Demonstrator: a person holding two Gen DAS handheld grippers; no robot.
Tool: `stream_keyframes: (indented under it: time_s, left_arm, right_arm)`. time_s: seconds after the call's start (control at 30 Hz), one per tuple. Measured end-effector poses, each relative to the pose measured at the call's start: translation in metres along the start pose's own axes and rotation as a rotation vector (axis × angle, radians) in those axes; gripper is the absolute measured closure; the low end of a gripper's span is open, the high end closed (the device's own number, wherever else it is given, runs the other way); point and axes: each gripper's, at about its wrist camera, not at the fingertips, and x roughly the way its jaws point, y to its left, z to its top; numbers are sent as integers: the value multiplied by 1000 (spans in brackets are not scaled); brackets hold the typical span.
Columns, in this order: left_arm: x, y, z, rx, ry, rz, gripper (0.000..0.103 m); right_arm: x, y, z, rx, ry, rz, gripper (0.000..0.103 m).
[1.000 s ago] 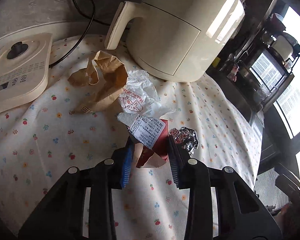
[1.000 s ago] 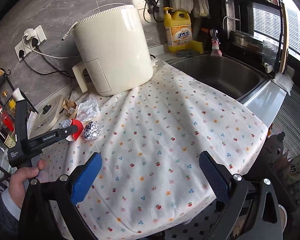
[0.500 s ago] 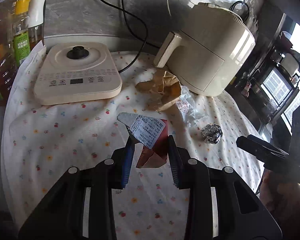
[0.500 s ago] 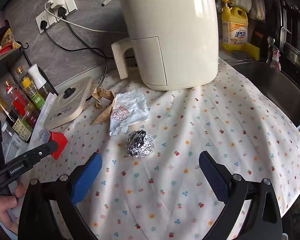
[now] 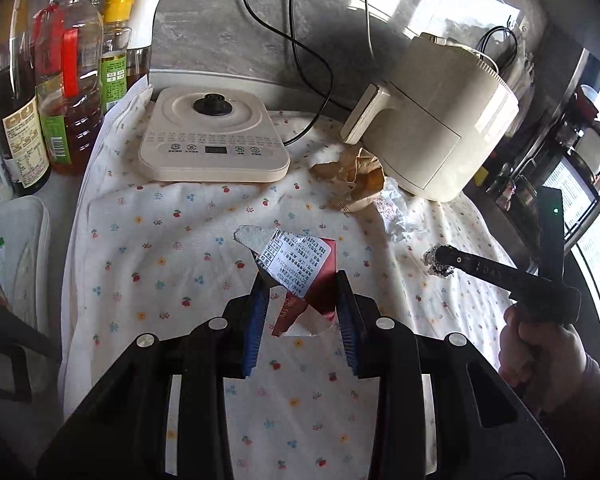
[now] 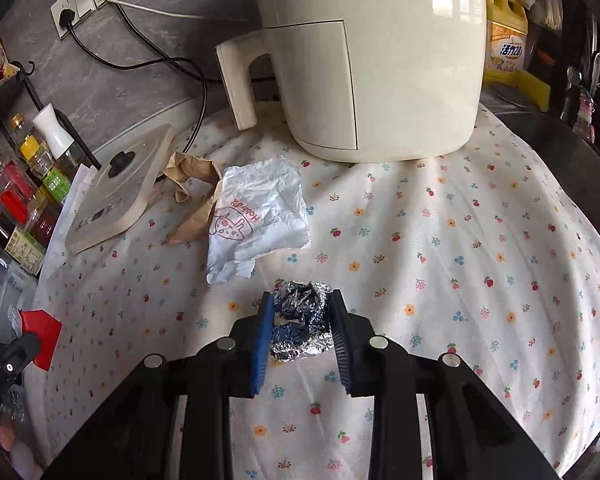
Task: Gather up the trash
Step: 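Carry the red carton and foil ball down over the white bin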
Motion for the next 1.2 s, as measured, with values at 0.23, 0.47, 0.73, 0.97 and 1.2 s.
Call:
stream_keyframes:
  time_s: [0.23, 0.47, 0.73, 0.97, 1.2]
  left_arm:
    - [-17, -24, -21, -6, -17, 17, 70]
    - [-30, -71, -50, 22, -14, -8, 70]
    - [-35, -143, -85, 103, 22, -74, 70]
    - [-32, -214, -116, 177, 59, -156, 70]
    - [-20, -292, -158, 259, 133, -272, 70]
  right_arm:
    - [-41, -21, -30, -1, -29, 3, 75]
    - [-89, -66, -66, 23, -51, -22, 75]
    - [-159, -131, -111, 71, -88, -73, 75]
    - [-210, -203, -161, 171, -103, -146, 75]
    - [-264, -275, -222, 291, -115, -234, 78]
